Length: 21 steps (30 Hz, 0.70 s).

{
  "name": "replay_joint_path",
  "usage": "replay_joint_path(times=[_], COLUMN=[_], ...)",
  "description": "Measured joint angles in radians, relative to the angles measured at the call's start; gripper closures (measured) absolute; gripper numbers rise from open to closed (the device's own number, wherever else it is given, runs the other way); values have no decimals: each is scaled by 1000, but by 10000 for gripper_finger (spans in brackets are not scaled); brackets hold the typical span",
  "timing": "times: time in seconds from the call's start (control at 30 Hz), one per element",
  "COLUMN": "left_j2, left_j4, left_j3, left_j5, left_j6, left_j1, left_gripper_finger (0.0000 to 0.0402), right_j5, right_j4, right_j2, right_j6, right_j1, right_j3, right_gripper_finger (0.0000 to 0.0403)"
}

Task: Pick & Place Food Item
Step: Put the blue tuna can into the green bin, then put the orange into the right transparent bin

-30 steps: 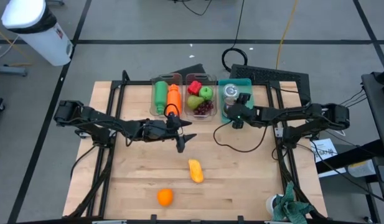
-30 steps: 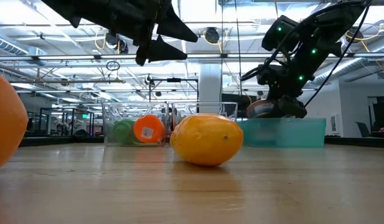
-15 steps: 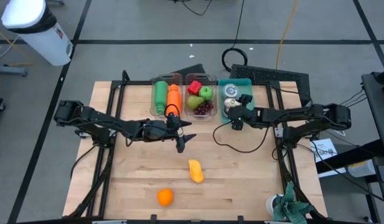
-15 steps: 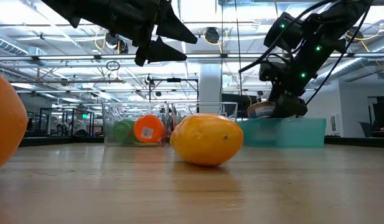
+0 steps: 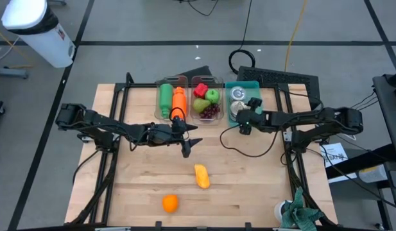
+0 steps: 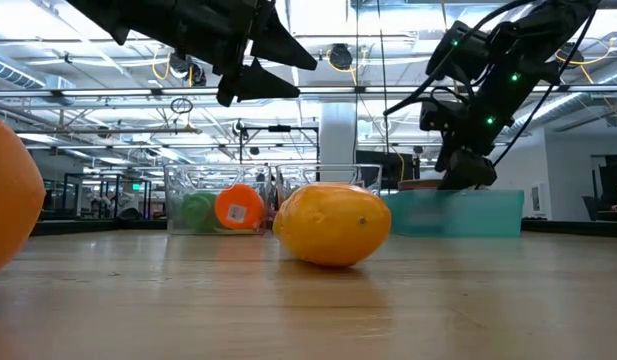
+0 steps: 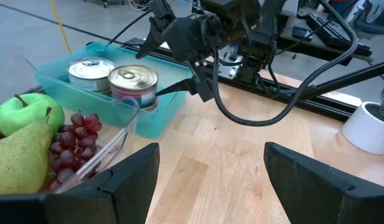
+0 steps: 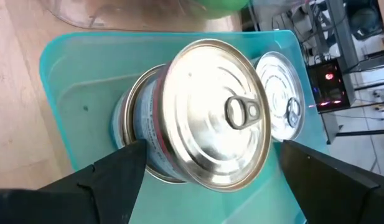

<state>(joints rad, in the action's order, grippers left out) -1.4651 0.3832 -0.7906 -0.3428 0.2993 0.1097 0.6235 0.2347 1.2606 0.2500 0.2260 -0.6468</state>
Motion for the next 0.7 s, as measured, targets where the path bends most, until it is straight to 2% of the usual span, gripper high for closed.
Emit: replay_joint_path(times=[0.13,0.43,0.5,0.63,0.7], left_j2=[0,0,0,0,0], left_j4=[0,-16,-31,-87,-121], left_j3=[0,0,0,0,0], left_j5=[0,1,16,86,130], left_j6=[0,0,0,5,37], left_j1=[0,0,0,0,1], left_gripper_finger=[103,103,103,103,103], right_j5=[-5,-141,-215,-468,-536], right_j4=[12,11,10,-47,-80], right_j2=[-14,-156,-200,-256,-264], right_j6=[-4,-68,-127,-249,-279], right_j1=[-2,-50,-68,-100,-126], right_j3=[0,0,0,0,0], right_gripper_finger=[54,55,57,61,62])
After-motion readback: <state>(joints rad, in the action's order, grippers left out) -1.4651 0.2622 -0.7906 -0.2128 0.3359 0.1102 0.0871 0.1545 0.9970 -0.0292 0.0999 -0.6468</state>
